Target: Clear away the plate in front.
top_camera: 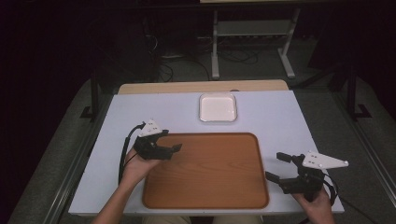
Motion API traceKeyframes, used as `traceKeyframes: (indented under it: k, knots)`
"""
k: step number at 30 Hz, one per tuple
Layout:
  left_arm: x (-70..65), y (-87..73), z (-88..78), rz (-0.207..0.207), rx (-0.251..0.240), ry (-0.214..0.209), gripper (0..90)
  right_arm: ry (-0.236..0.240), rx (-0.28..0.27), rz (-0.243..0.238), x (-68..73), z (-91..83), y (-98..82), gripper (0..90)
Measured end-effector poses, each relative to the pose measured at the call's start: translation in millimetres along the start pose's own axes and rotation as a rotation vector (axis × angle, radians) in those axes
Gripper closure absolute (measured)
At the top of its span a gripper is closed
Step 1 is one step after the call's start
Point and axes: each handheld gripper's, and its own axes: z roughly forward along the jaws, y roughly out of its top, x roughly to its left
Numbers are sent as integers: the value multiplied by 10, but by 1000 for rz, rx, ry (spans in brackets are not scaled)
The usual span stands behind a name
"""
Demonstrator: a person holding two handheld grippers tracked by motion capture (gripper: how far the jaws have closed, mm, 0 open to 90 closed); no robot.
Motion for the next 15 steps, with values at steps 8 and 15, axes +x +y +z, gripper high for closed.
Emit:
traceKeyframes:
  k: [8,15]
  knots:
    - [17,98,107,0,15,-14,230,4,-1,1,0,-5,0,131]
    - [96,192,160,-31,13,-20,229,5,-5,2,-6,-7,1,131]
